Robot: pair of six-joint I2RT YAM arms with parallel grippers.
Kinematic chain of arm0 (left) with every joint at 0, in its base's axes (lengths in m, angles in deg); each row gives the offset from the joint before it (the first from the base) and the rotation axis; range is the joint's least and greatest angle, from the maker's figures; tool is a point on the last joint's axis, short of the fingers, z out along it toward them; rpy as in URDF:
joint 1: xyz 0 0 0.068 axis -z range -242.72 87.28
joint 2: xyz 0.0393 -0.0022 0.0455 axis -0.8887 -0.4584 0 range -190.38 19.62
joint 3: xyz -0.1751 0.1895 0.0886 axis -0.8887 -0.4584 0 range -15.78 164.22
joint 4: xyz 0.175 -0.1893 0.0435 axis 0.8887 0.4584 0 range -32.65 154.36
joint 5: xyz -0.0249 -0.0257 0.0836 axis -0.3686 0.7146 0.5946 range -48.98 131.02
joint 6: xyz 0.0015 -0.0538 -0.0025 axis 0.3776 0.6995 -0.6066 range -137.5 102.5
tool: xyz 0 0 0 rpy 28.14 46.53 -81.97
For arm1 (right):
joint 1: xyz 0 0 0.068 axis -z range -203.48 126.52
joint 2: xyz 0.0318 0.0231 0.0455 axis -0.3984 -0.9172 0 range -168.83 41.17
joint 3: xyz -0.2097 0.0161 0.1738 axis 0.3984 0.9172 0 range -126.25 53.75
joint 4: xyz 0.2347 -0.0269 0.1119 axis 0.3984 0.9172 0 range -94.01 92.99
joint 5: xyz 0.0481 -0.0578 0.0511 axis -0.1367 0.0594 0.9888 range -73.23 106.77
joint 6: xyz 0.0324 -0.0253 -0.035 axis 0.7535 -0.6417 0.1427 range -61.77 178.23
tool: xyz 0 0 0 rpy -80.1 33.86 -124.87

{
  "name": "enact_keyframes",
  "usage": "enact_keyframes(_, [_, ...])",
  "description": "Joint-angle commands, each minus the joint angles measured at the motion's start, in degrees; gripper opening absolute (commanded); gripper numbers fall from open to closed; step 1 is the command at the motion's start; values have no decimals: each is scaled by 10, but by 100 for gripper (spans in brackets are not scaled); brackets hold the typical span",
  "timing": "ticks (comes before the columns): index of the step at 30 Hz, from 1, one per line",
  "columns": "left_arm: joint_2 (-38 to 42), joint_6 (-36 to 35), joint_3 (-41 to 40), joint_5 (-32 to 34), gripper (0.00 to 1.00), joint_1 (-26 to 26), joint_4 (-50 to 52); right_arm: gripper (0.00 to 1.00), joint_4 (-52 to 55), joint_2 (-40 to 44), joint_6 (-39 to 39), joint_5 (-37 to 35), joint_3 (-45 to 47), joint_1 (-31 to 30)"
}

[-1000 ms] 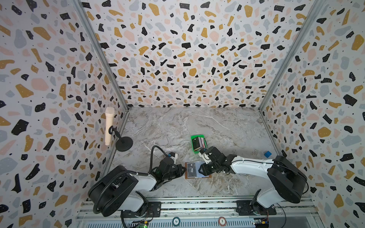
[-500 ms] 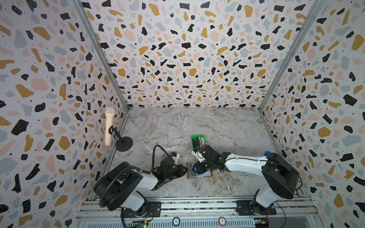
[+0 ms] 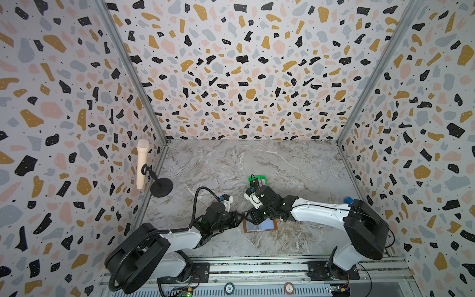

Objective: Insert credit cards into a card holder
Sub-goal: Flip over the card slot on the card holder.

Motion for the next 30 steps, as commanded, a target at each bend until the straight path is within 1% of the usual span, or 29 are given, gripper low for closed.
enact_keyframes(1, [-19,-31,33,4,0,20,17,39,28,36,-6,-22,29,31])
enact_keyframes(5, [-62,-31,58,7,0,40,2,39,38,46,-13,-42,54,55])
enact_keyframes(10, [-98,-41,70,12,0,41,3,39,52,41,-17,-68,63,58])
enact_keyframes(15, [-132,-41,64,10,0,40,-12,39,60,41,-18,-99,69,59])
enact_keyframes(30, [-152,-48,64,4,0,41,-23,41,50,21,-17,-109,91,58])
